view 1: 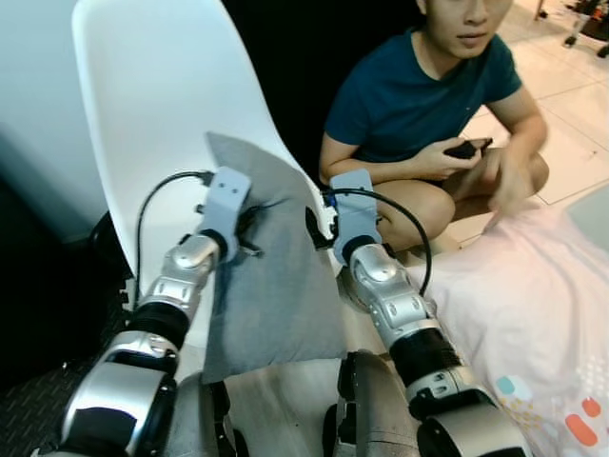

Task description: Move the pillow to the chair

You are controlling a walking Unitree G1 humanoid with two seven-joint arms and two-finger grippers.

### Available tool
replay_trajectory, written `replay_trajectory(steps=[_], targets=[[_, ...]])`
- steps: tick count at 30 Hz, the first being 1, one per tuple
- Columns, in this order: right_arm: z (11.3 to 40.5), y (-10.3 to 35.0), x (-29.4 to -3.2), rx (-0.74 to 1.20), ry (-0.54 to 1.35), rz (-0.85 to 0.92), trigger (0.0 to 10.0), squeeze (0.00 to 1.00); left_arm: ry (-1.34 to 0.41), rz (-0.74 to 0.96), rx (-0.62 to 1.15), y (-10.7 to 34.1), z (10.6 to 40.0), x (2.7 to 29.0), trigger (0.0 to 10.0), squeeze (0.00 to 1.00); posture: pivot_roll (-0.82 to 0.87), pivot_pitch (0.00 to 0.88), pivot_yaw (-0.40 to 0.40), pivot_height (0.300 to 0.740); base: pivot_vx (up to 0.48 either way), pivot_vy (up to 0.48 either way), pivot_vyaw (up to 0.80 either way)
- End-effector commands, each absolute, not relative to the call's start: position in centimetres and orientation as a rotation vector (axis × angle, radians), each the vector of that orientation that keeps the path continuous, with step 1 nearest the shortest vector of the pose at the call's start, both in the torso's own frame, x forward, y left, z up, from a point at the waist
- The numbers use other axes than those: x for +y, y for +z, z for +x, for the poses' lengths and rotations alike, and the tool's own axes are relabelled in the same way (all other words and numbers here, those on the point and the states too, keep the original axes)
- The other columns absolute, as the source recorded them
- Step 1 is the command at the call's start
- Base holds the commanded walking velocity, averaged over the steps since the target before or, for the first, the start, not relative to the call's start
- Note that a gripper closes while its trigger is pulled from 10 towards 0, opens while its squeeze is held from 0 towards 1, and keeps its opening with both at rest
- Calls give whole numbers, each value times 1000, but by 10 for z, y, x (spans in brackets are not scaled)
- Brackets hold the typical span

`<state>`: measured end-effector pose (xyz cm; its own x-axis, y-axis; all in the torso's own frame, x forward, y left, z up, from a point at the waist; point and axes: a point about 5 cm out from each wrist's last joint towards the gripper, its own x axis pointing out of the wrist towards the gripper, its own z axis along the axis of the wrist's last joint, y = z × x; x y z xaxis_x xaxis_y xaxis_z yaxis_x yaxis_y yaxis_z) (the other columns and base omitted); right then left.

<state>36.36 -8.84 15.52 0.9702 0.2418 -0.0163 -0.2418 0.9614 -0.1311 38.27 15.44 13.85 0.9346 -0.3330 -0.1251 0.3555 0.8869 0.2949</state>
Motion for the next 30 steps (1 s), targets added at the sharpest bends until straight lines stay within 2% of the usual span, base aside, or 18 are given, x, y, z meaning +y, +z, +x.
replay_trajectory(steps=[1, 3, 5, 8, 13, 19, 28, 29, 30], targets=[[360, 155, -87, -9, 261, -122, 10000, 0, -366, 396, 82, 131, 379, 160, 10000, 0, 6, 174, -44, 587, 0, 0, 0], [359, 155, -86, -11, 267, -127, 10000, 0, -345, 437, 106, 129, 379, 168, 10000, 0, 3, 174, -43, 587, 0, 0, 0], [357, 155, -87, -12, 279, -134, 10000, 0, -288, 486, 142, 127, 378, 188, 10000, 0, 11, 170, -45, 587, 0, 0, 0], [356, 154, -87, -12, 281, -135, 10000, 0, -273, 491, 145, 128, 378, 193, 10000, 0, 11, 170, -45, 587, 0, 0, 0], [353, 162, -85, -52, 322, -135, 10000, 0, -212, 646, 175, 128, 377, 215, 10000, 0, 11, 162, -50, 587, 0, 0, 0], [351, 169, -78, -84, 382, -130, 10000, 0, -160, 794, 178, 136, 380, 227, 10000, 0, 10, 163, -49, 587, 0, 0, 0], [349, 170, -77, -93, 394, -129, 10000, 0, -78, 841, 164, 146, 383, 238, 10000, 0, 8, 165, -47, 587, 0, 0, 0], [349, 170, -76, -91, 398, -122, 10000, 0, -59, 823, 162, 148, 383, 239, 10000, 169, 8, 166, -46, 587, 0, 0, 0], [349, 170, -76, -91, 398, -122, 10000, 0, -59, 823, 162, 148, 383, 239, 10000, 169, 8, 166, -46, 587, 0, 0, 0]])
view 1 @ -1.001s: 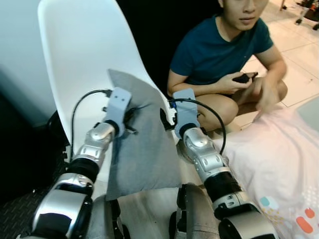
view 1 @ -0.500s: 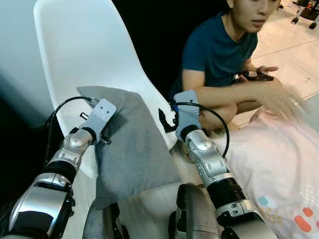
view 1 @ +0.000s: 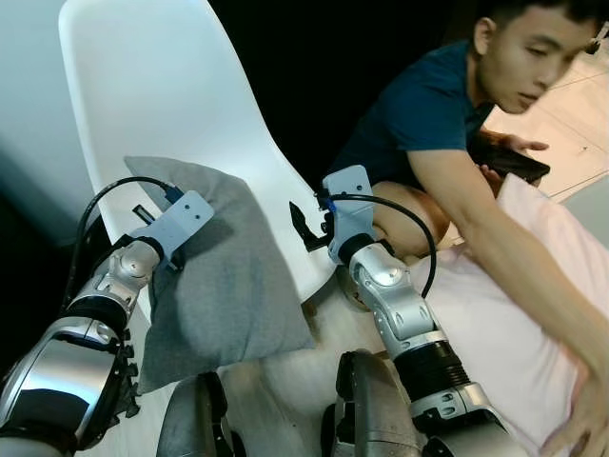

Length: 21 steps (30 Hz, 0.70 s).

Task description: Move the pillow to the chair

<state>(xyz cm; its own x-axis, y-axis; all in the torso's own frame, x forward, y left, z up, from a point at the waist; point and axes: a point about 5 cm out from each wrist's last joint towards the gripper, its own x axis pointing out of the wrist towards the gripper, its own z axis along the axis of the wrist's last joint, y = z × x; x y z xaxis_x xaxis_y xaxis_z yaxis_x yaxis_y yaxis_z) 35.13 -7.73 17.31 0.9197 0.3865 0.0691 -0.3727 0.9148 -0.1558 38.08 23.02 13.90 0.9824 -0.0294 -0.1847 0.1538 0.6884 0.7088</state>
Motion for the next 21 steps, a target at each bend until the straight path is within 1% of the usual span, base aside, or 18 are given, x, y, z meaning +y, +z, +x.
replay_trajectory(steps=[1, 2, 5, 6, 7, 8, 9, 10, 12, 18, 21], targets=[[347, 169, -75, -85, 420, -117, 10000, 0, -44, 800, 162, 148, 383, 241, 10000, 545, 9, 167, -49, 587, 0, 0, 0], [345, 166, -72, -57, 474, -103, 10000, 0, -39, 792, 164, 147, 382, 242, 10000, 510, 9, 168, -50, 587, 0, 0, 0], [343, 165, -70, -36, 514, -93, 10000, 0, -36, 793, 164, 147, 382, 242, 10000, 510, 9, 168, -50, 587, 0, 0, 0], [339, 163, -65, -9, 594, -74, 10000, 0, -36, 796, 166, 146, 381, 243, 10000, 478, 8, 168, -51, 587, 0, 0, 0], [329, 162, -58, 19, 743, -60, 10000, 0, -39, 792, 171, 145, 381, 244, 10000, 565, 9, 167, -52, 587, 0, 0, 0], [329, 162, -58, 19, 743, -60, 10000, 0, -39, 792, 171, 145, 381, 244, 10000, 565, 9, 167, -52, 587, 0, 0, 0], [320, 162, -52, 39, 859, -45, 10000, 0, -42, 787, 175, 145, 380, 245, 10000, 1000, 10, 167, -53, 587, 0, 0, 0], [311, 163, -48, 48, 965, -20, 10000, 0, -45, 785, 179, 144, 380, 246, 10000, 1000, 10, 167, -53, 587, 0, 0, 0], [302, 165, -44, 59, 1058, 29, 10000, 0, -46, 787, 181, 144, 380, 246, 10000, 1000, 12, 166, -53, 587, 0, 0, 0], [293, 170, -41, 63, 1149, 79, 10000, 0, -44, 787, 184, 144, 380, 247, 10000, 1000, 11, 166, -50, 587, 0, 0, 0], [291, 171, -40, 53, 1161, 64, 10000, 0, -45, 798, 181, 145, 380, 248, 10000, 1000, 12, 168, -49, 587, 0, 0, 0]])
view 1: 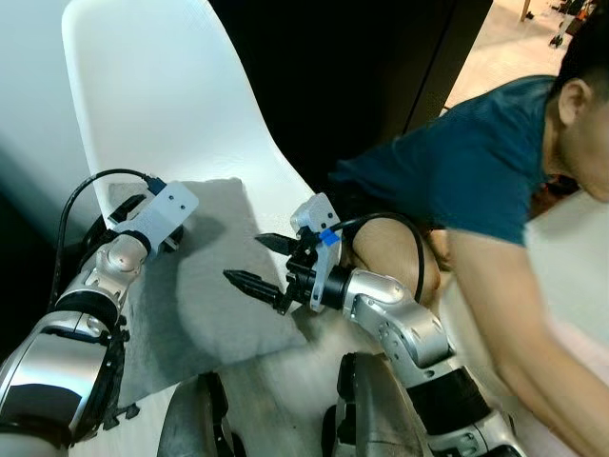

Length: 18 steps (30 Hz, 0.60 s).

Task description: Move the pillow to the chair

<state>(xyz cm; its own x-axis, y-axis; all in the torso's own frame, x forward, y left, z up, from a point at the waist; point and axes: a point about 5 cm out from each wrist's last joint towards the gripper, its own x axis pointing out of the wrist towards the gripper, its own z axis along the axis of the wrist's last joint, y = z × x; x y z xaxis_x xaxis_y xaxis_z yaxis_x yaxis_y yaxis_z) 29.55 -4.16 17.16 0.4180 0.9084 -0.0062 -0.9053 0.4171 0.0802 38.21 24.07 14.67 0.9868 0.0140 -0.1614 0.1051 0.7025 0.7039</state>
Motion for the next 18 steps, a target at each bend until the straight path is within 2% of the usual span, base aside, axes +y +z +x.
replay_trajectory(steps=[1, 2, 3, 4, 5, 6, 7, 9, 10, 12, 13, 18], targets=[[291, 171, -40, 53, 1161, 64, 10000, 0, -45, 798, 181, 145, 380, 248, 10000, 1000, 12, 168, -49, 587, 0, 0, 0], [294, 171, -41, 25, 1117, 31, 10000, 0, -27, 789, 162, 151, 381, 251, 10000, 1000, 13, 161, -45, 587, 0, 0, 0], [307, 170, -46, 10, 976, -6, 10000, 0, 16, 667, 99, 167, 386, 253, 10000, 0, 23, 158, -50, 587, 0, 0, 0], [307, 170, -46, 10, 976, -6, 10000, 0, 16, 667, 99, 167, 386, 253, 10000, 0, 23, 158, -50, 587, 0, 0, 0], [320, 170, -54, 1, 813, -11, 10000, 0, 27, 518, 24, 184, 391, 250, 10000, 0, 29, 153, -51, 587, 0, 0, 0], [320, 170, -54, 1, 813, -11, 10000, 0, 27, 518, 24, 184, 391, 250, 10000, 0, 29, 153, -51, 587, 0, 0, 0], [330, 170, -63, -3, 673, -22, 10000, 0, 5, 405, -50, 198, 395, 242, 10000, 0, 36, 142, -52, 587, 0, 0, 0], [330, 170, -63, -3, 673, -22, 10000, 0, 5, 405, -50, 198, 395, 242, 10000, 0, 36, 142, -52, 587, 0, 0, 0], [335, 170, -69, -11, 582, -36, 10000, 0, -39, 301, -99, 204, 396, 228, 10000, 0, 40, 132, -50, 587, 0, 0, 0], [335, 170, -69, -11, 582, -36, 10000, 0, -39, 301, -99, 204, 396, 228, 10000, 0, 40, 132, -50, 587, 0, 0, 0], [337, 170, -72, -11, 529, -42, 10000, 0, -51, 233, -152, 207, 393, 215, 10000, 0, 41, 126, -48, 587, 0, 0, 0], [338, 169, -74, -9, 491, -42, 10000, 0, -25, 243, -177, 203, 386, 207, 10000, 0, 43, 113, -42, 587, 0, 0, 0]])
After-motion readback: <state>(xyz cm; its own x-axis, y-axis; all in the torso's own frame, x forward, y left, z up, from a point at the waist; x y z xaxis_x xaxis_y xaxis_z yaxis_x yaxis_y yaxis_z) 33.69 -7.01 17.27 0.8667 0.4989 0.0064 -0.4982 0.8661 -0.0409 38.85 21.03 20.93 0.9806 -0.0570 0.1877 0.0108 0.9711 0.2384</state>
